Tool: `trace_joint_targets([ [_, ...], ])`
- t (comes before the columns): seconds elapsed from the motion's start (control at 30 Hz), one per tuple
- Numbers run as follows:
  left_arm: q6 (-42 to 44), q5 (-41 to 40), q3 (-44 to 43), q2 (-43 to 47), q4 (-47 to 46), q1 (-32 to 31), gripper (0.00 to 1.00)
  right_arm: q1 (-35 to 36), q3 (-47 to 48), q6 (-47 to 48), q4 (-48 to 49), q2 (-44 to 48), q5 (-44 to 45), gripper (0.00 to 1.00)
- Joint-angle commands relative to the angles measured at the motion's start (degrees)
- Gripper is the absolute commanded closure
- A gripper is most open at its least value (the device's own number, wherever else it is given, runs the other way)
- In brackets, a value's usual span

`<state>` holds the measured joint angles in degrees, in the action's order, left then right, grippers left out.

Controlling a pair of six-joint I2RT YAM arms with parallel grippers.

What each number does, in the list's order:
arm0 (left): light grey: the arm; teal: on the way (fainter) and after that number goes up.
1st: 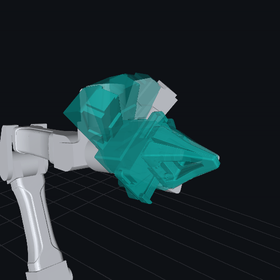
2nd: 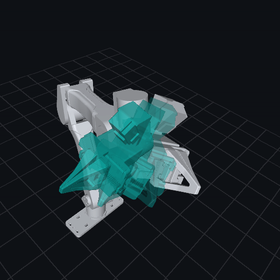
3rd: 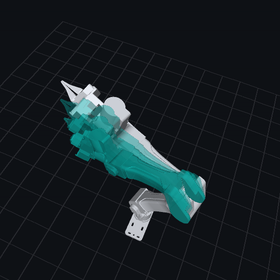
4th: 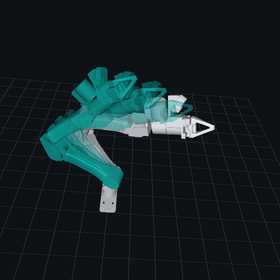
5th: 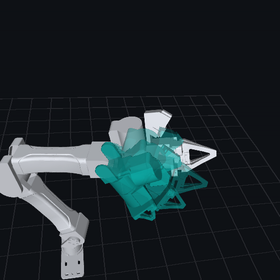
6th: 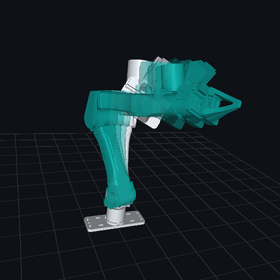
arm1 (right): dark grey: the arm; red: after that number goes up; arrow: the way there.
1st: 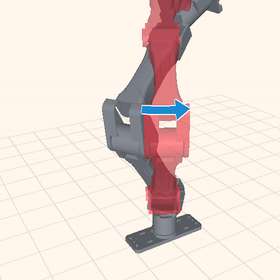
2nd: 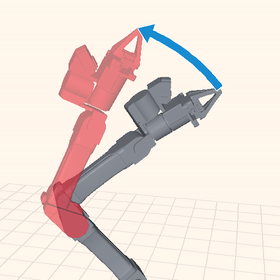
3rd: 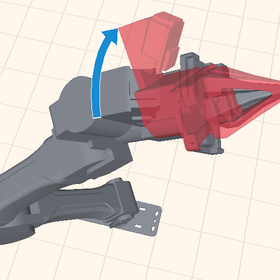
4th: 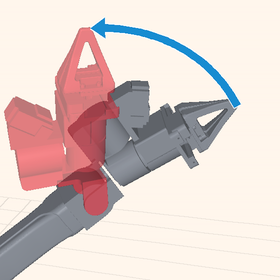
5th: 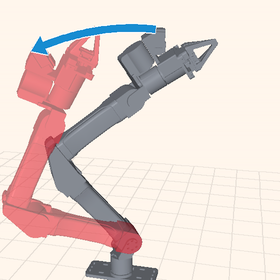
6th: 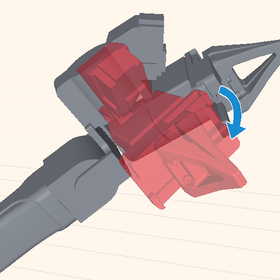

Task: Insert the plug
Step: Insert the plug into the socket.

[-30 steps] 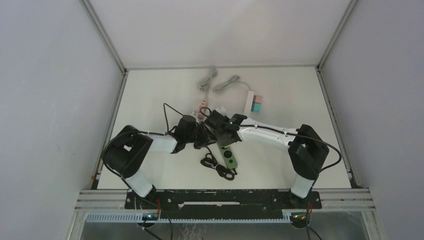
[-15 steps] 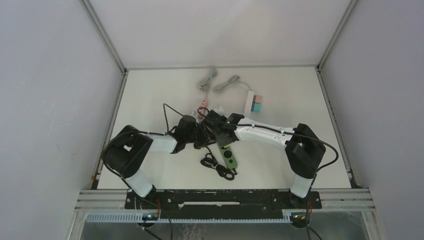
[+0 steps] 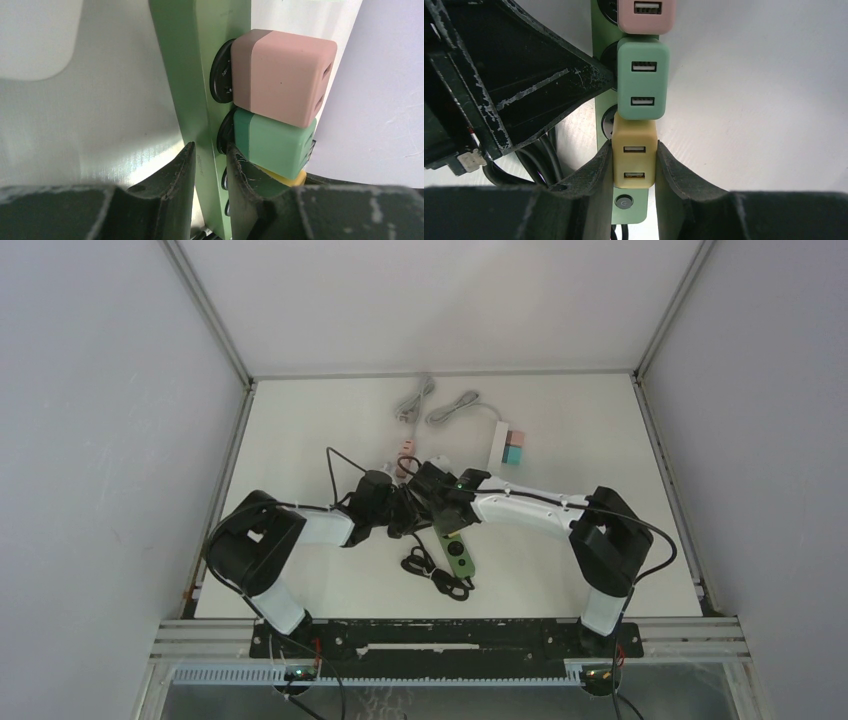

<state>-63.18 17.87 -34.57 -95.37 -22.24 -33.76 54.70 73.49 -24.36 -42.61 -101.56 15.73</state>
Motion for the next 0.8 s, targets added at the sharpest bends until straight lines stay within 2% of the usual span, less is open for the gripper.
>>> trace_joint_targets([
  [0.0,-0.9,0.77,0.55,0.54,-2.36,-0.19,0.67,1.43,-2.36,0.25,-0.94,-3.06,-2.68,1.0],
  [0.33,-1.13,1.05,0.55,0.37,-2.63,-0.3,0.67,-0.63,-2.74,0.44,-0.38,-4.89,-5.17,1.0],
  [0.6,-1.24,1.03,0.73,0.36,-2.81,-0.35,0.67,-2.85,-7.99,0.63,1.08,-5.08,-5.37,1.0],
  [0.77,-1.19,1.03,0.77,0.18,-2.93,-0.35,0.67,-1.93,-9.43,0.98,1.69,-6.35,-4.93,1.0],
])
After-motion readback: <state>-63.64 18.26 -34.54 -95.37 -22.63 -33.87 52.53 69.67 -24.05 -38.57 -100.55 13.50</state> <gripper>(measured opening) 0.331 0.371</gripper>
